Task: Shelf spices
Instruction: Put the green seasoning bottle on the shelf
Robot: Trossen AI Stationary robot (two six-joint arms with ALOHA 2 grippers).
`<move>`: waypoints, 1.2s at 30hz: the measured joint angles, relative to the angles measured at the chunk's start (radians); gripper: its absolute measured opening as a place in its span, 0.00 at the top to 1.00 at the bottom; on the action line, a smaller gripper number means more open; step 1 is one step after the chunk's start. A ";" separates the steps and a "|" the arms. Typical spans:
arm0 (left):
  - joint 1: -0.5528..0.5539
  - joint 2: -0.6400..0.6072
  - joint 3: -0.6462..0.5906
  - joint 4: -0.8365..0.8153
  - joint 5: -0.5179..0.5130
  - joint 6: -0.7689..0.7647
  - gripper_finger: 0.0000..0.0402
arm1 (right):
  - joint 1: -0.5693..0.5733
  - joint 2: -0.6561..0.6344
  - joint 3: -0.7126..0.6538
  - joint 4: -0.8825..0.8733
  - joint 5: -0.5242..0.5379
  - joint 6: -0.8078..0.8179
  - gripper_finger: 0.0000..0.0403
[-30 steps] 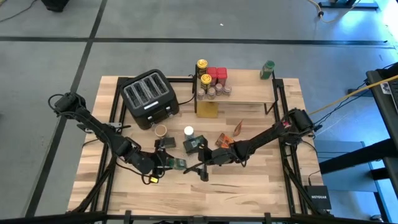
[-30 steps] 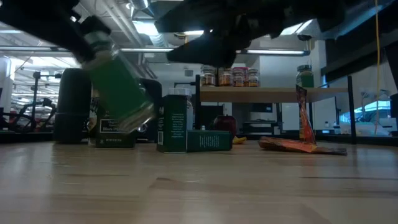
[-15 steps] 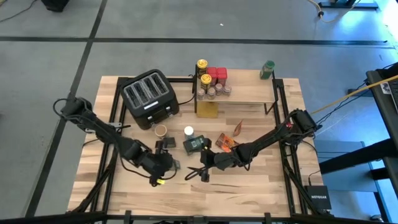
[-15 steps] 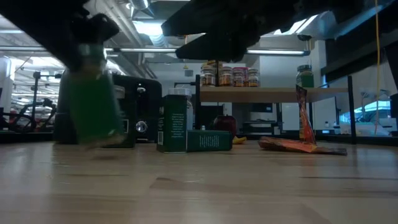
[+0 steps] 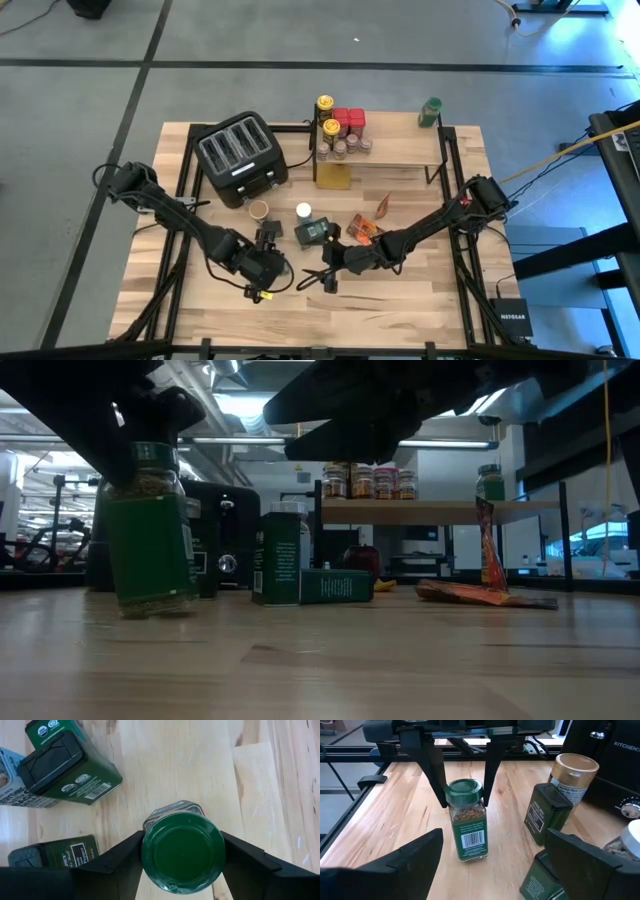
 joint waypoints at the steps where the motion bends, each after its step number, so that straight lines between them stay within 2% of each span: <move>1: 0.000 0.000 -0.001 0.001 0.001 -0.001 0.43 | 0.000 0.000 0.000 -0.001 0.000 0.003 0.13; 9: 0.019 0.003 -0.004 0.025 -0.010 0.004 0.41 | 0.000 0.000 0.000 -0.002 0.000 0.003 0.13; 18: 0.050 0.003 -0.004 0.037 -0.012 0.009 0.32 | 0.000 0.000 0.000 -0.002 0.000 0.003 0.13; 23: 0.050 0.000 0.012 0.037 -0.018 0.012 0.31 | 0.000 0.000 0.000 -0.002 0.000 0.003 0.13; 31: 0.016 -0.010 0.079 0.027 -0.139 0.099 0.31 | 0.000 0.001 0.000 -0.002 -0.001 0.003 0.13; 36: -0.048 -0.011 0.101 0.023 -0.183 0.162 0.31 | 0.001 0.001 -0.001 -0.028 -0.001 0.015 0.13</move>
